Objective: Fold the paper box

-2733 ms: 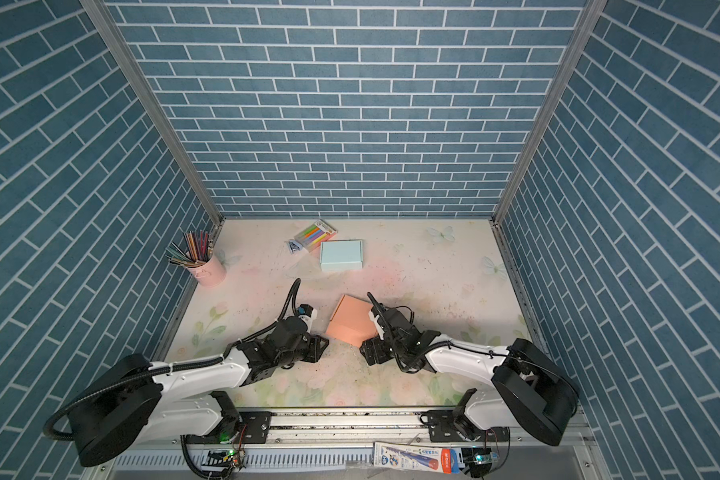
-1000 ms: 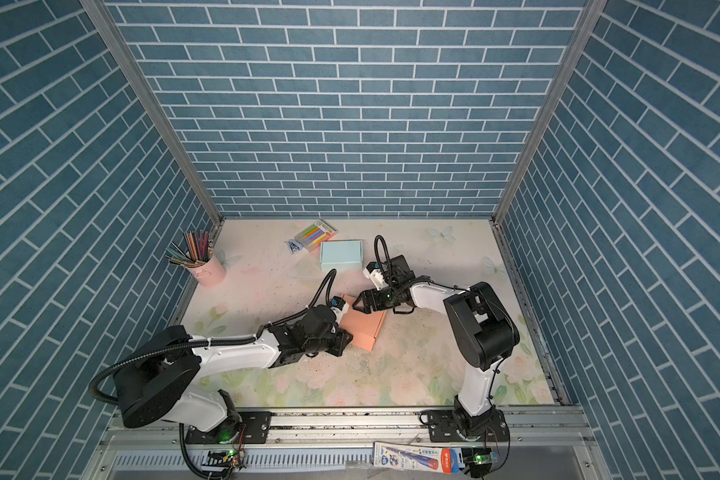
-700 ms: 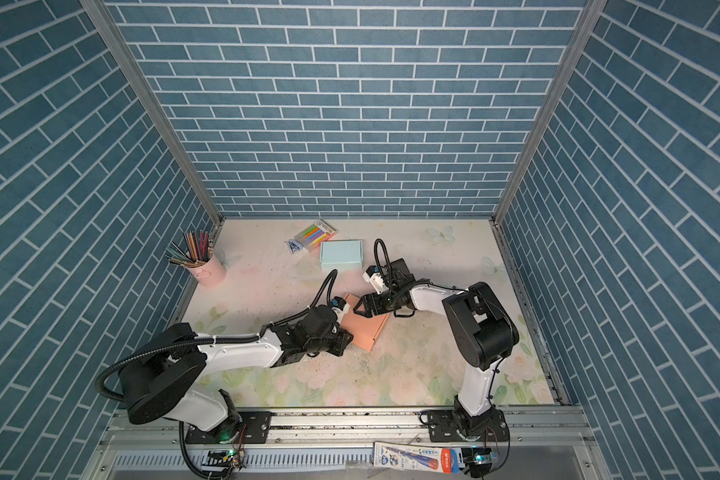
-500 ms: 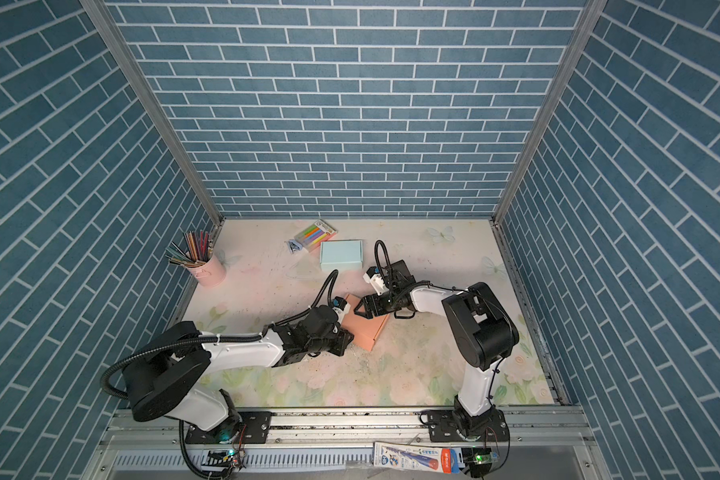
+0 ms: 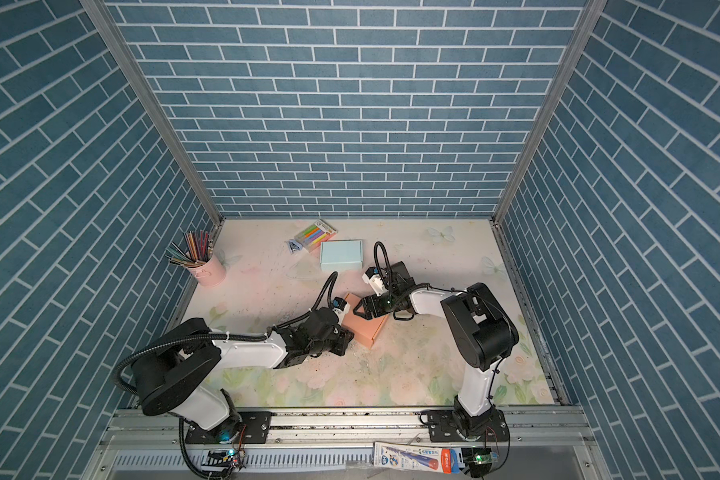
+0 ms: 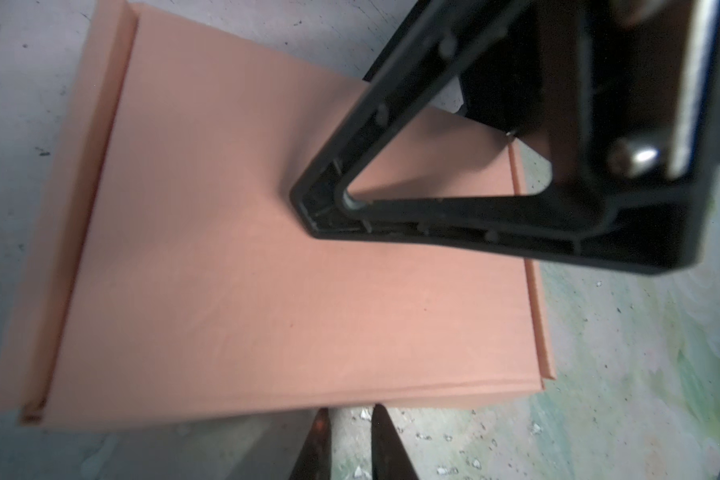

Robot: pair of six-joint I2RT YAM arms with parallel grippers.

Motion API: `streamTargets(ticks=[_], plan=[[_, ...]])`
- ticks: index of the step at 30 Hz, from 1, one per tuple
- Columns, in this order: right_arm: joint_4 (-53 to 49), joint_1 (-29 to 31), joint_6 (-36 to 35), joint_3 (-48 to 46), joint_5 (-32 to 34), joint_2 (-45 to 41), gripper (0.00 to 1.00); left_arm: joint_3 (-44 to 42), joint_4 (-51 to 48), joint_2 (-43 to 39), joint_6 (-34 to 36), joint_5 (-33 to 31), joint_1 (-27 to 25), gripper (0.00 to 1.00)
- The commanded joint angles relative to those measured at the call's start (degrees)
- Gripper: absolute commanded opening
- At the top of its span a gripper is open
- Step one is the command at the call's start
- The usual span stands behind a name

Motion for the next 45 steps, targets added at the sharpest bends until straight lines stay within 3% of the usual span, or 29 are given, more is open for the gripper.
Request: streamTargets(ticks=[1, 5, 7, 11, 15, 21, 24, 29, 34, 37, 45], plan=[[-3.1, 2.1, -0.2, -2.2, -2.7, 0.0, 0.78, -1.4, 5.4, 0.7, -0.7, -2.7, 0.4, 0.19], [-2.1, 1.5, 1.2, -3.6, 1.1, -3.1, 0.78, -5.9, 6.8, -2.3, -1.9, -2.8, -0.2, 0.19], [-3.0, 1.4, 1.3, -3.8, 6.7, -6.0, 0.79, -9.1, 6.1, -5.2, -3.1, -3.5, -0.2, 0.19], [-5.2, 1.5, 0.5, -3.2, 14.5, -10.4, 0.81, -11.6, -0.8, -10.9, -4.0, -6.0, -0.1, 0.24], [-7.8, 1.5, -0.1, -0.5, 16.4, -12.1, 0.83, -9.8, -8.7, -15.5, -2.8, -6.1, 0.7, 0.28], [-8.6, 1.8, 1.3, -1.9, 16.9, -18.2, 0.78, -6.0, -14.1, -17.5, 0.5, 2.0, 10.6, 0.28], [-10.3, 2.1, 3.1, -4.4, 17.4, -23.5, 0.73, -3.4, -14.9, -17.0, 2.5, 4.6, 15.8, 0.26], [-15.4, 3.1, 4.5, -9.9, 18.9, -32.7, 0.56, 1.4, -17.1, -13.7, 5.9, 5.4, 19.6, 0.25], [-17.7, 4.0, 7.1, -16.8, 20.8, -38.8, 0.23, 4.2, -13.2, -7.5, 7.2, 6.5, 23.2, 0.21], [-18.6, 7.7, 8.7, -18.4, 25.3, -39.0, 0.21, 6.2, -10.1, -2.7, 7.0, 7.3, 24.4, 0.18], [-10.6, 8.6, 11.9, -23.1, 23.0, -35.3, 0.19, 7.8, -4.5, 4.3, 6.1, 9.6, 24.2, 0.16]])
